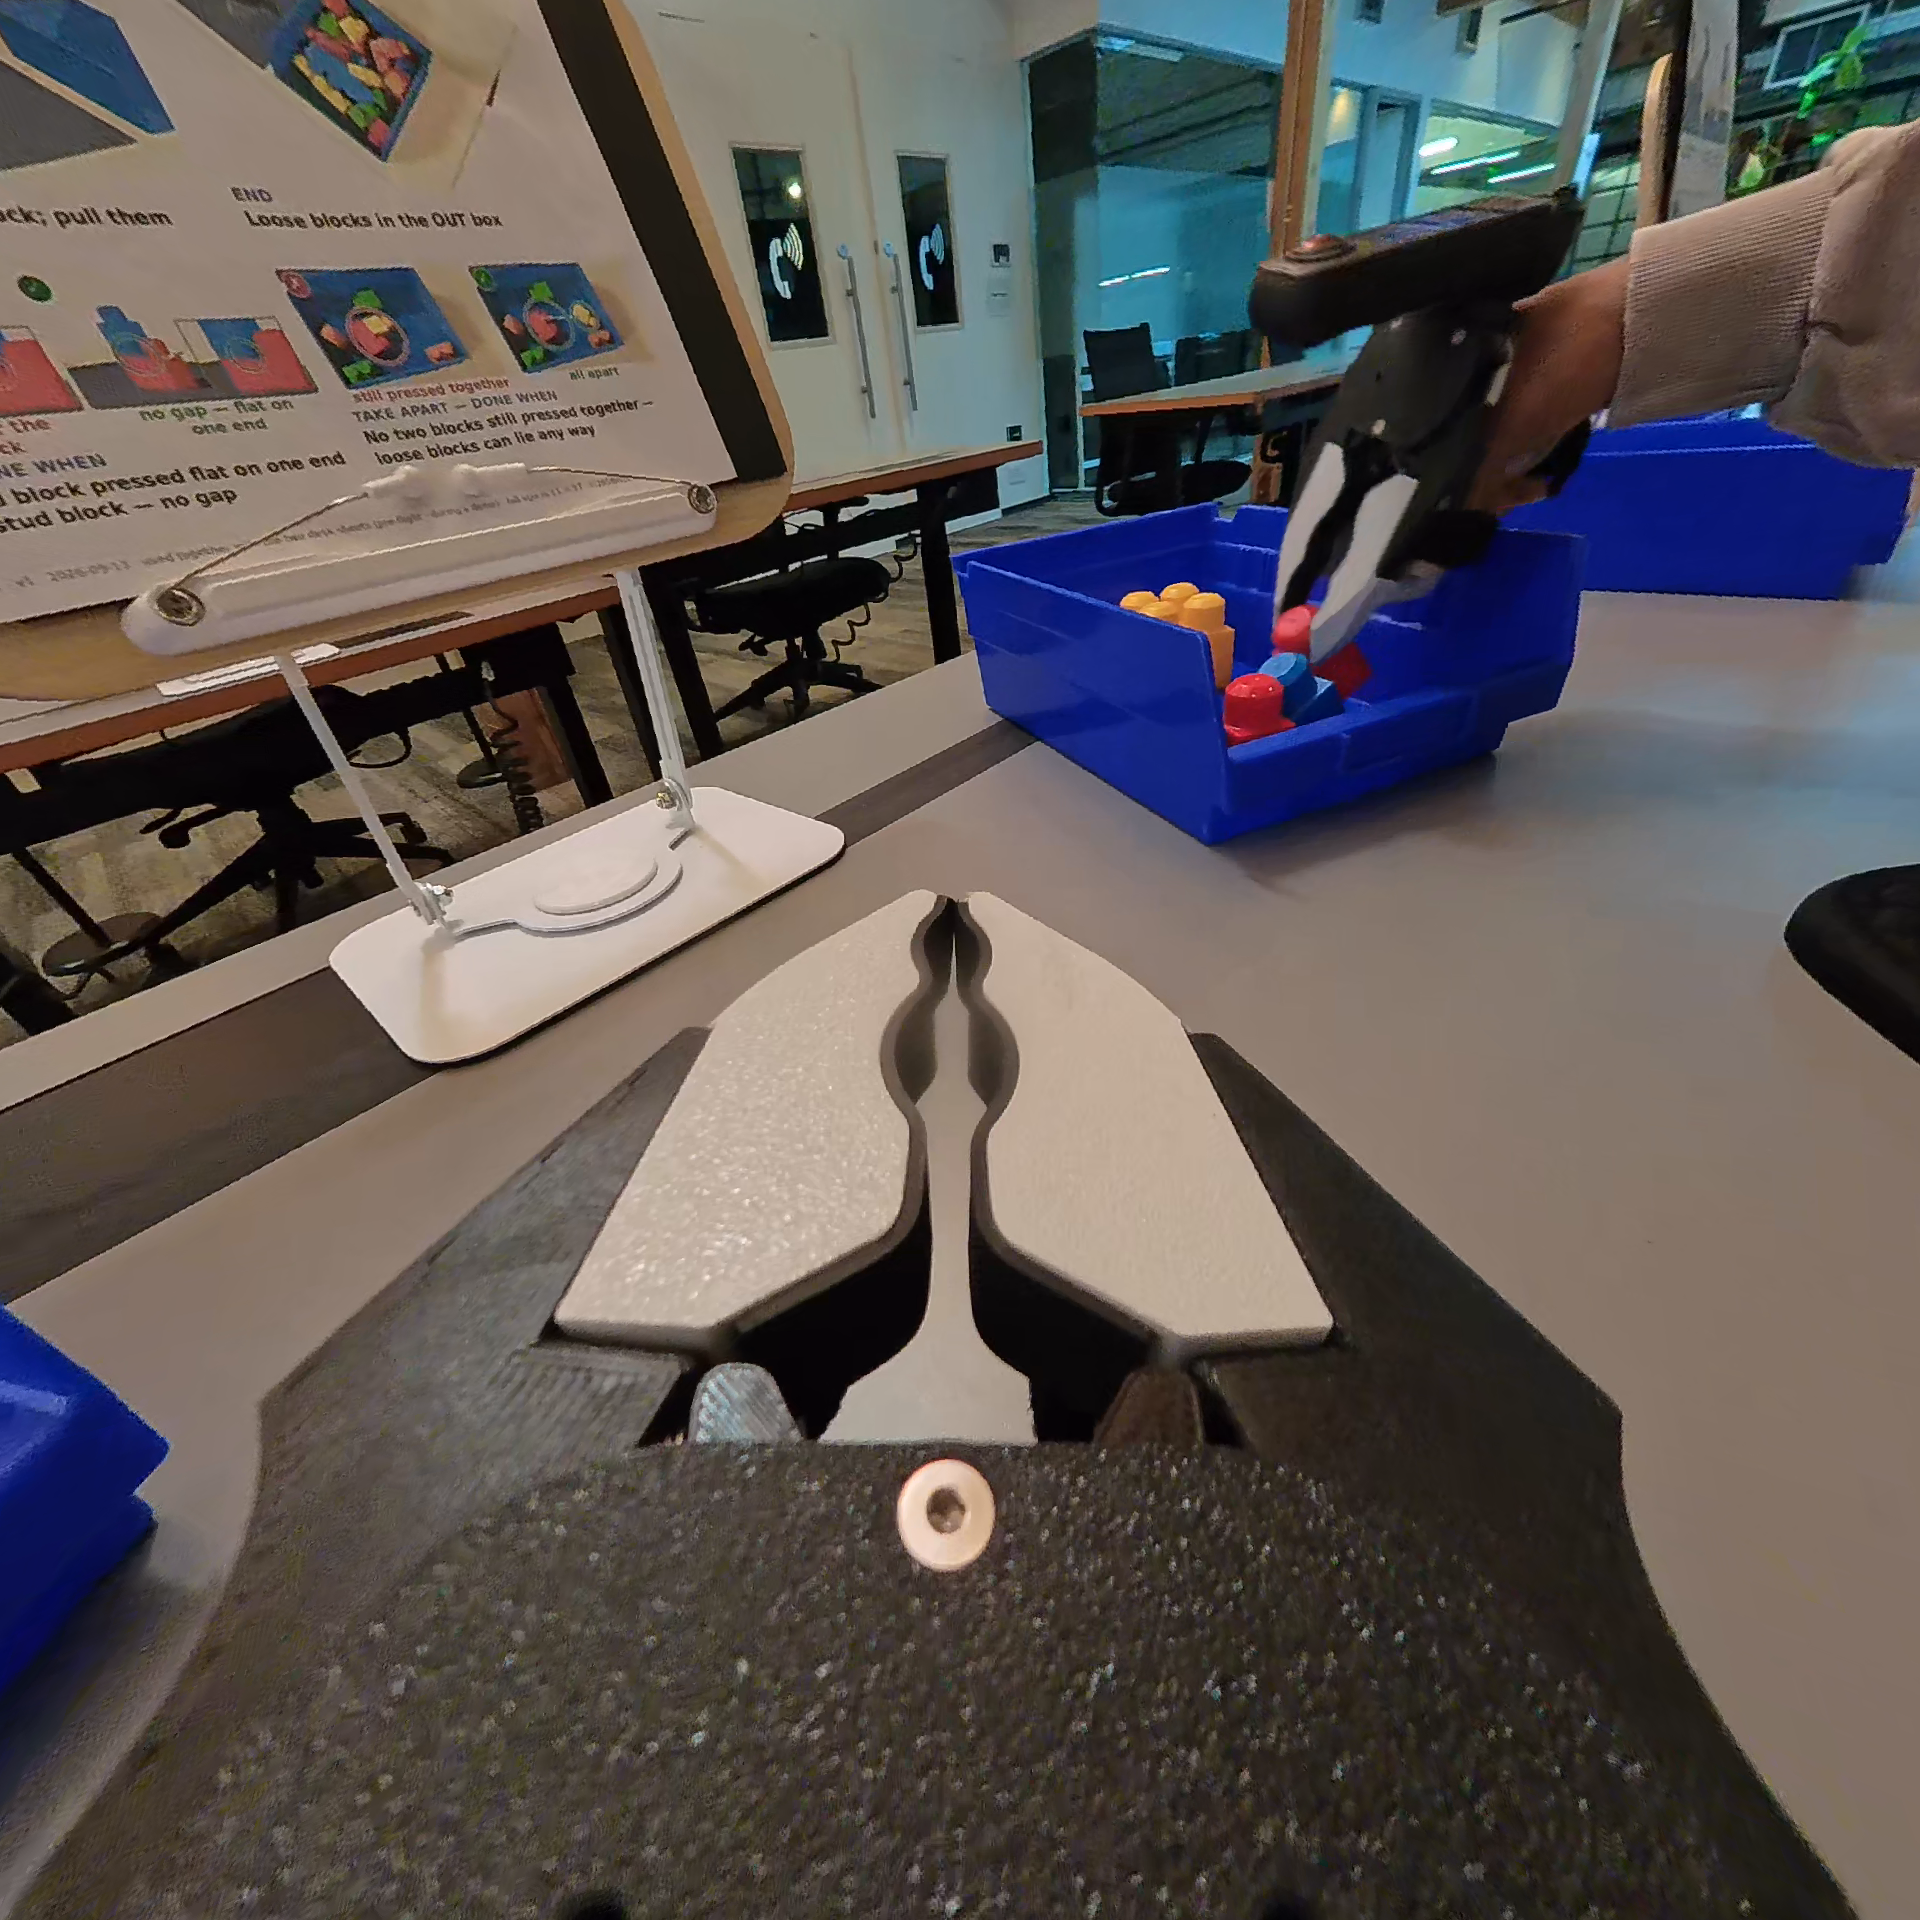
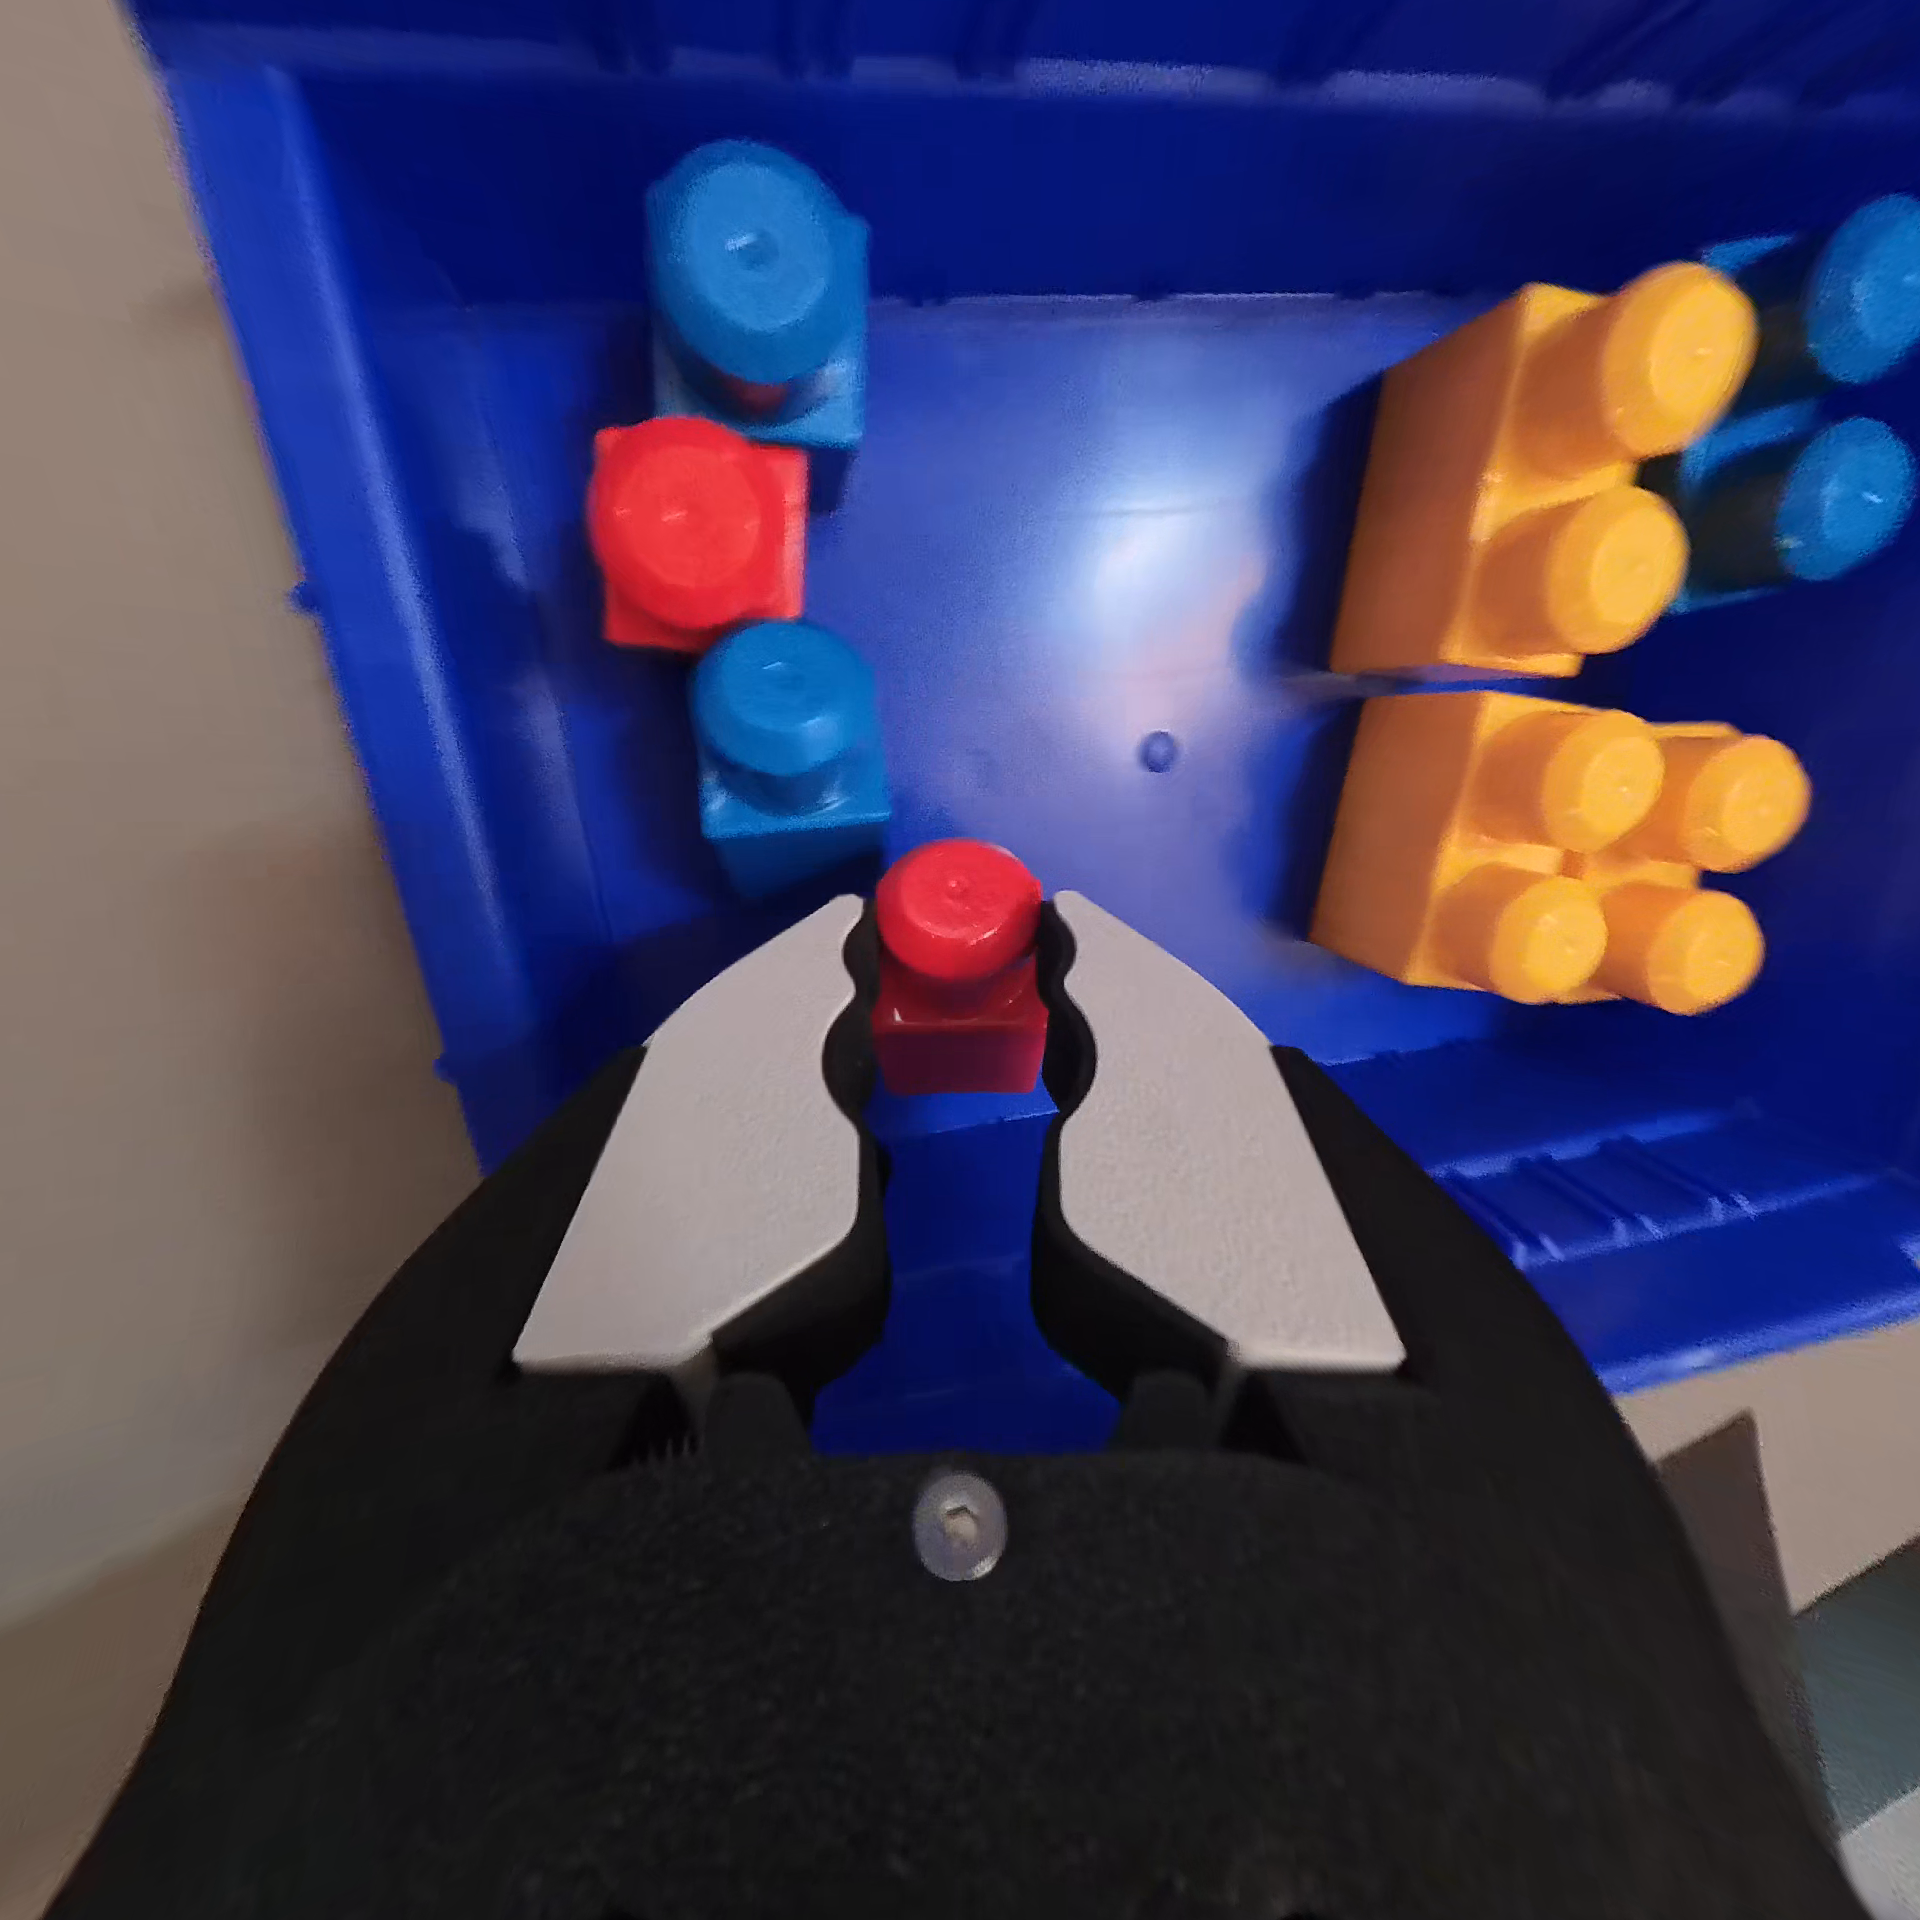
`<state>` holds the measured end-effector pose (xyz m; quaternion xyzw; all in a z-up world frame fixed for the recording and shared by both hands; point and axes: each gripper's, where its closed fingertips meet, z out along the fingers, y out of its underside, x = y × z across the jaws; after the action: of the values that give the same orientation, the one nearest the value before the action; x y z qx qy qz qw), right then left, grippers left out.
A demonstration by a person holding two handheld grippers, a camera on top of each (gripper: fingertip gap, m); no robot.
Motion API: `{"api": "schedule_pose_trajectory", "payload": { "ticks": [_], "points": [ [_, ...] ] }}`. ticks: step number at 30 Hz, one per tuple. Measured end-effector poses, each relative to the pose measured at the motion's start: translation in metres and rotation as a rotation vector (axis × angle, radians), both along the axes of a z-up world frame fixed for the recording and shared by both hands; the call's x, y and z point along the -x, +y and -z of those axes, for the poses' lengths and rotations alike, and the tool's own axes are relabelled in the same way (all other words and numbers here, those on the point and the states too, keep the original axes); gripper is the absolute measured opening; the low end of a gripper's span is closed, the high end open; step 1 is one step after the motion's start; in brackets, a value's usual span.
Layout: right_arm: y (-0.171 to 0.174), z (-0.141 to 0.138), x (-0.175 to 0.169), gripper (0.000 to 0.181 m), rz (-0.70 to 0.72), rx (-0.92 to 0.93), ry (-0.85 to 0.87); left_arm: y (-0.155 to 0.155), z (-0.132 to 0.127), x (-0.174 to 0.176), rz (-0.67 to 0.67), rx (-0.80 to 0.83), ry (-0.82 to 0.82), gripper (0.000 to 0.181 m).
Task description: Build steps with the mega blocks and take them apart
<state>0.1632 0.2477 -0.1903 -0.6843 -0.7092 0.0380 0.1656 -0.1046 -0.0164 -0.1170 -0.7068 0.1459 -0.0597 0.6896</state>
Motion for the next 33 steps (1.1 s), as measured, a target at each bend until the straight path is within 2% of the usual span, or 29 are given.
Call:
{"api": "schedule_pose_trajectory", "payload": {
  "ticks": [1,5,7,10,14,18,24,27,30,33],
  "points": [
    [0.009,-0.003,0.002,0.029,0.050,-0.015,0.020,0.000,0.000,0.000,0.000,0.001,0.000,0.000],
    [0.034,-0.028,0.037,0.029,0.202,0.009,0.278,0.000,0.001,-0.002,0.006,0.004,0.006,0.000],
    [0.036,-0.040,0.063,0.029,0.215,0.056,0.427,0.000,0.001,-0.003,0.009,0.003,0.012,0.000],
    [0.030,-0.037,0.093,0.029,0.172,0.123,0.528,-0.001,0.001,-0.003,0.007,0.000,0.020,0.000],
    [0.025,-0.013,0.107,0.029,0.141,0.190,0.522,-0.001,0.000,-0.003,0.006,-0.002,0.022,0.000],
    [0.021,0.006,0.105,0.029,0.123,0.225,0.481,-0.001,0.001,-0.004,0.013,0.001,0.026,0.000],
    [0.017,0.007,0.090,0.033,0.104,0.277,0.399,0.000,0.003,-0.007,0.023,0.006,0.041,0.000],
    [0.015,0.006,0.084,0.041,0.093,0.289,0.358,0.000,0.003,-0.008,0.025,0.006,0.043,0.000],
    [0.012,-0.016,0.080,0.045,0.066,0.277,0.356,0.000,0.004,-0.008,0.025,0.010,0.044,0.000],
    [0.000,-0.027,0.047,0.046,-0.006,0.216,0.135,0.000,0.004,-0.008,0.028,0.011,0.041,0.000]
  ]
}}
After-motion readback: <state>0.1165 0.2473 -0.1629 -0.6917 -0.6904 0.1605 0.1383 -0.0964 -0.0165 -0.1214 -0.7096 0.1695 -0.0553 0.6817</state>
